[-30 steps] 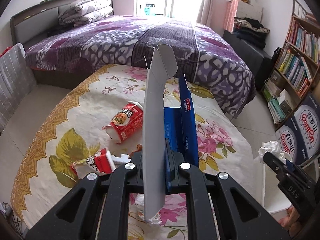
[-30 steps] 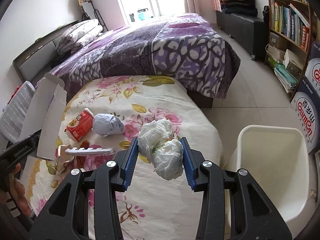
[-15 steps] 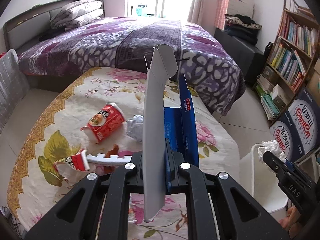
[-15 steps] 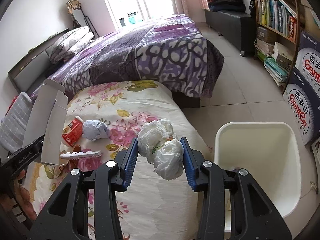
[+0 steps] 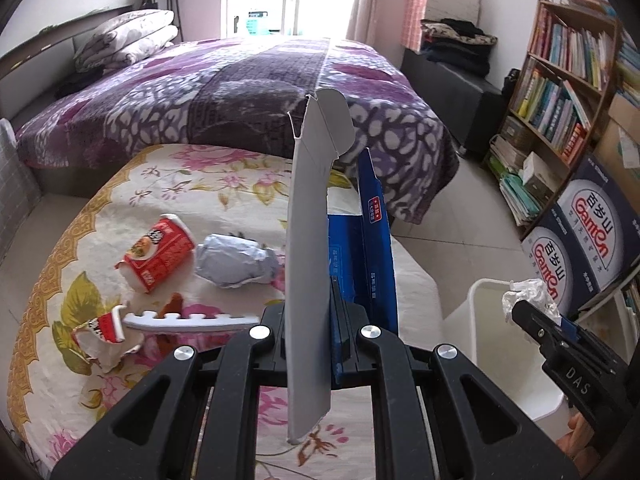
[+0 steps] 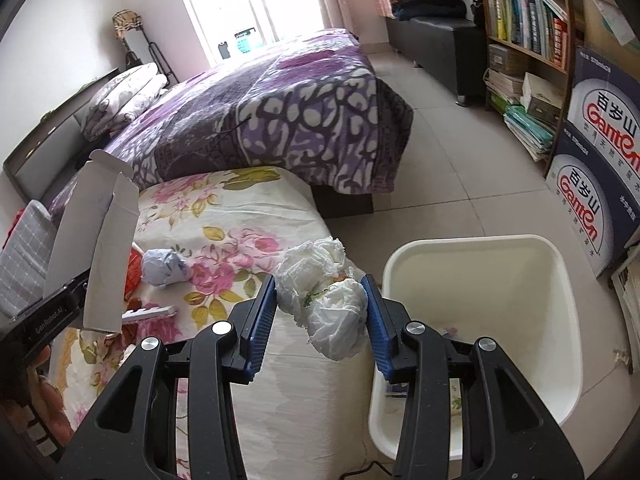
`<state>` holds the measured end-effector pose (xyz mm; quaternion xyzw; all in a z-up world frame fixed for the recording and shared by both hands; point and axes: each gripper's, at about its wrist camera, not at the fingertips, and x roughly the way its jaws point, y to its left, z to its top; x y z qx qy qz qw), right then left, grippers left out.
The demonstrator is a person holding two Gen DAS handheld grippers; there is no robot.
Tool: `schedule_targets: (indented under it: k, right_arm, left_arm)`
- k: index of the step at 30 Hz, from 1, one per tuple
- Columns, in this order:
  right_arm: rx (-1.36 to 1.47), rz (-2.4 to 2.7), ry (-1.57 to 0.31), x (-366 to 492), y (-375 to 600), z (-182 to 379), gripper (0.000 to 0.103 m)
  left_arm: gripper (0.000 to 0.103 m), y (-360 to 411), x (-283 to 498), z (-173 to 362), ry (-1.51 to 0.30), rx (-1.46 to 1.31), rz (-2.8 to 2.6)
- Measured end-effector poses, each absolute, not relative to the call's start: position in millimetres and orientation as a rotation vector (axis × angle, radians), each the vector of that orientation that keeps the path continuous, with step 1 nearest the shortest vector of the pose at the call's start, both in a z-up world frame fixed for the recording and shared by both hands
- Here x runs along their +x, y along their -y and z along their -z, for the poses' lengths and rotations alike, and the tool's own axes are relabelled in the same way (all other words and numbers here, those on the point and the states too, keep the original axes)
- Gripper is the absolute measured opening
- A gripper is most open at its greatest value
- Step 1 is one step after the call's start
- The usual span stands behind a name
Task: Collect trash
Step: 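Carry the tissue over the bin with the right gripper while the left holds the carton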
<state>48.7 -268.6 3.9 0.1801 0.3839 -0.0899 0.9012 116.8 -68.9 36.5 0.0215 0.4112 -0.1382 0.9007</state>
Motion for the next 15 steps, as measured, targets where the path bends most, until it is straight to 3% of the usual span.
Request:
schedule_targets:
  k: [15]
  right_arm:
    - [0.458, 0.308, -0.800, 21.5, 330.5, 1.6, 0.042]
  left_arm:
    - [0.012, 130.4, 96.5, -28.7, -0.852, 0.135, 0.393]
